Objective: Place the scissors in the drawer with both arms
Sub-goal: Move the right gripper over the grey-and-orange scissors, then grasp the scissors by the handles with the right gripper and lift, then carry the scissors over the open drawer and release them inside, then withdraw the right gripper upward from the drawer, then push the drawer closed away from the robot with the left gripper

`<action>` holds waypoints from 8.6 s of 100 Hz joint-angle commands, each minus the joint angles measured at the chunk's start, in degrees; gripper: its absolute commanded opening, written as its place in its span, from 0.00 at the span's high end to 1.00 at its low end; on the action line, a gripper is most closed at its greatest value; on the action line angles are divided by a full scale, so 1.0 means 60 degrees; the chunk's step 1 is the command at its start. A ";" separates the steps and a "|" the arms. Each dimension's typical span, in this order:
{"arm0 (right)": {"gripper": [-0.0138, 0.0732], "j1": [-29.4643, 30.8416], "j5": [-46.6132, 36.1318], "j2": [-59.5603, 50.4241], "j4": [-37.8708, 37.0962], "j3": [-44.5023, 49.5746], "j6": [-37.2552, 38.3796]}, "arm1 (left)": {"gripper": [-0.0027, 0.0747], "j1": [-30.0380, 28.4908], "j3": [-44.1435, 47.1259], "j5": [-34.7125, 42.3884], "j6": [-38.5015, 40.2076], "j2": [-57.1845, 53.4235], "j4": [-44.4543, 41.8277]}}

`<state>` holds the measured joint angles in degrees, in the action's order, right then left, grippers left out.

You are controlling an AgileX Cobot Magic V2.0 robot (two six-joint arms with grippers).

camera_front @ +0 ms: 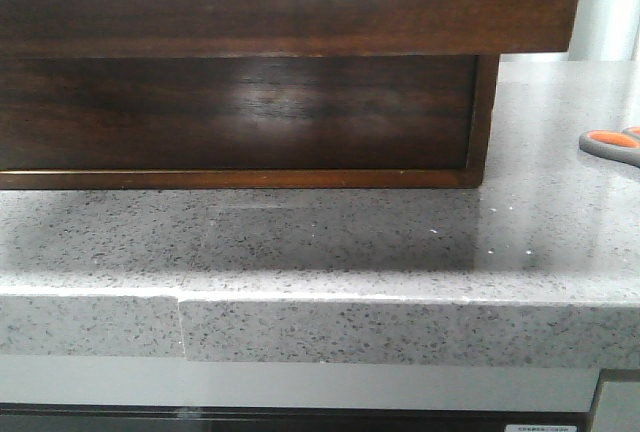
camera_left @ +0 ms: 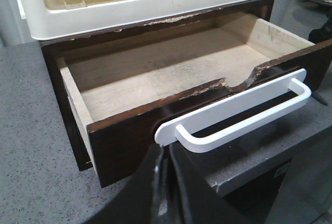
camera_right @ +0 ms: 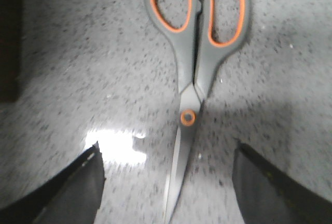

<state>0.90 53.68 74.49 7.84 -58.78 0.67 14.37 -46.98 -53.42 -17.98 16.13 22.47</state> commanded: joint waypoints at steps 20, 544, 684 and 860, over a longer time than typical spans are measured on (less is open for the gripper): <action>0.31 0.0052 -0.1165 0.0899 -0.0292 -0.0313 -0.0002 | 0.99 0.0078 -0.0294 0.0545 -0.0108 0.0229 0.0200; 0.89 -0.7764 -0.4189 -1.1530 -0.3694 0.3990 -0.1897 | 0.99 0.0078 0.1863 0.2417 0.0069 -0.0863 0.0425; 0.89 -0.7764 -0.4189 -1.1530 -0.3694 0.3990 -0.1897 | 0.99 0.0078 0.7877 0.7508 0.3661 -0.3045 -0.3534; 0.89 -0.1572 -0.6824 -1.1553 -0.2181 0.7587 -0.0180 | 0.99 0.0078 0.7988 0.6140 0.4027 -0.3045 -0.3349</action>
<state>-14.96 23.81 4.59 -9.43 -15.81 -1.50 14.37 -0.30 -18.79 5.58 -0.28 1.63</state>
